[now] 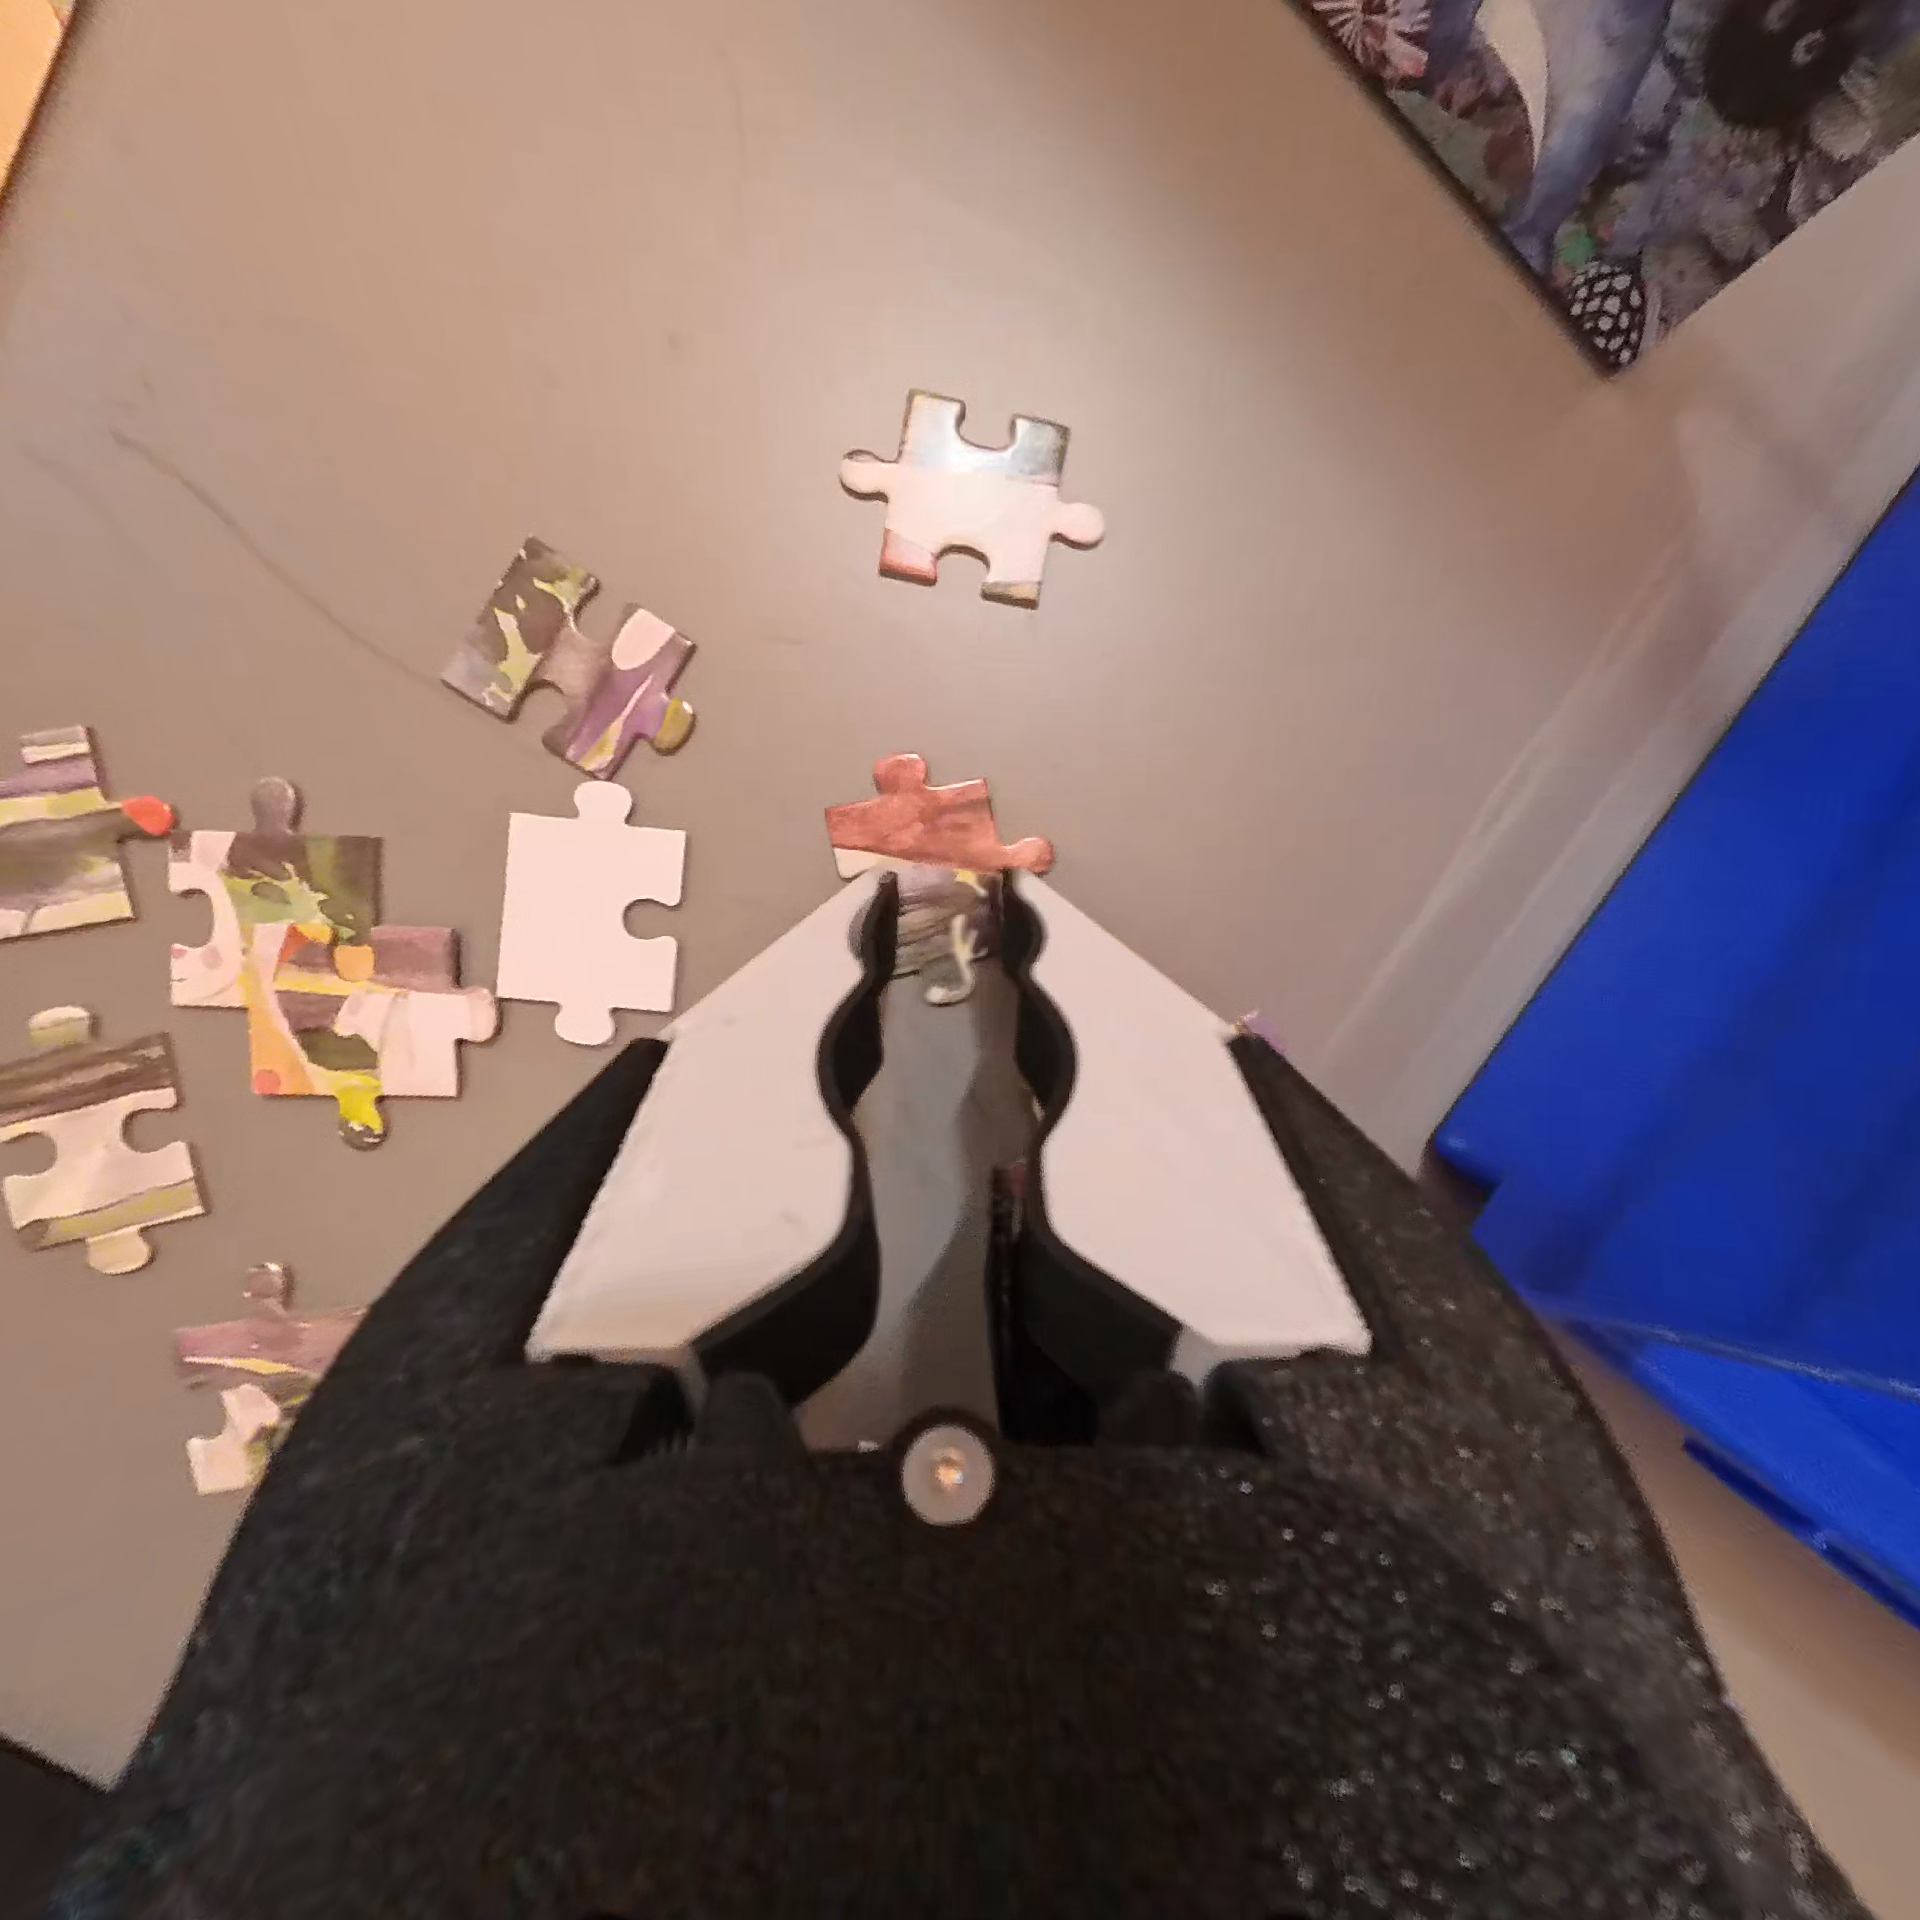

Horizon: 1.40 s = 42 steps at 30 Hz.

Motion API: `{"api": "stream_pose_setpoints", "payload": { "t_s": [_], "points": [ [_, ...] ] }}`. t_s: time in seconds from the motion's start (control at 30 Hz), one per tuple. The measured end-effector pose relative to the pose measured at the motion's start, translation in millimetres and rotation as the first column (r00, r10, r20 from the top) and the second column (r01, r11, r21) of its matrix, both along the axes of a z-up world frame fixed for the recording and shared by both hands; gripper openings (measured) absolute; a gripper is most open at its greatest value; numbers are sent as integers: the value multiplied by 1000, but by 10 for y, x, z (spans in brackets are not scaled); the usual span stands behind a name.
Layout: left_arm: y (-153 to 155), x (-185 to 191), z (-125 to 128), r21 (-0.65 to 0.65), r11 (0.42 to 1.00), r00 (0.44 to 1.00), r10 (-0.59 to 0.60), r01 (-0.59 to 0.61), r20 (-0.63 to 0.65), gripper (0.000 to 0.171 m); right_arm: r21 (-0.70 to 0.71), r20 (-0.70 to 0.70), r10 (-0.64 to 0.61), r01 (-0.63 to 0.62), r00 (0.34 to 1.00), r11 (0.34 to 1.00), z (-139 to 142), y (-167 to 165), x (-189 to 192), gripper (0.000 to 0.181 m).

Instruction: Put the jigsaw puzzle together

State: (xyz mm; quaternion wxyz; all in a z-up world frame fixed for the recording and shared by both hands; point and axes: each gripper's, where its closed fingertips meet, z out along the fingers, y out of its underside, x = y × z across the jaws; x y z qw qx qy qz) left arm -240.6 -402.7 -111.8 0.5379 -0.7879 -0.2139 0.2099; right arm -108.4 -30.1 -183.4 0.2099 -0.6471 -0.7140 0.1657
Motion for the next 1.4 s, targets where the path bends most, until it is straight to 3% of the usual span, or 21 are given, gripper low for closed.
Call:
{"api": "stream_pose_setpoints", "payload": {
  "t_s": [0.13, 0.33, 0.4, 0.47, 0.57, 0.83, 1.2, 1.3, 1.4],
  "points": [
    [-9, -4, 11, 6, 1000, 1000, 3, -3, -2, 3, -10, 10, 36, -36, 999, 999, 2, -29, -6, 0],
    [-9, 0, 5, 9, 1000, 1000, -1, 1, 7, 3, -10, -28, 51, -51, 998, 999, 165, 0, -2, 0],
    [-6, 0, -9, 7, 1000, 1000, -4, 4, 14, 3, -9, -59, 11, -12, 998, 1000, 245, 101, -5, 7],
    [0, 5, -21, 4, 1000, 1000, -8, 8, 19, 3, -83, -1, -28, 28, 1000, 996, 166, 125, 41, 36],
    [4, 5, -33, 0, 1000, 1000, -9, 9, 23, 3, -82, 49, -9, 13, 999, 997, 49, 87, 85, 32],
    [11, 11, -64, -15, 1000, 1000, -14, 14, 28, 3, -93, 26, -21, 23, 999, 995, -14, 45, 31, 28],
    [6, 8, -59, -12, 1000, 1000, -13, 14, 29, 3, -83, 72, 101, -95, 992, 992, 9, -17, 27, 22],
    [6, 5, -60, -13, 1000, 1000, -11, 12, 28, 3, -79, 10, 157, -155, 988, 985, 207, -207, -87, 22],
    [9, 5, -66, -15, 1000, 999, -12, 13, 30, 3, -45, -95, 332, -337, 939, 940, 539, -787, -414, 22]
  ]
}}
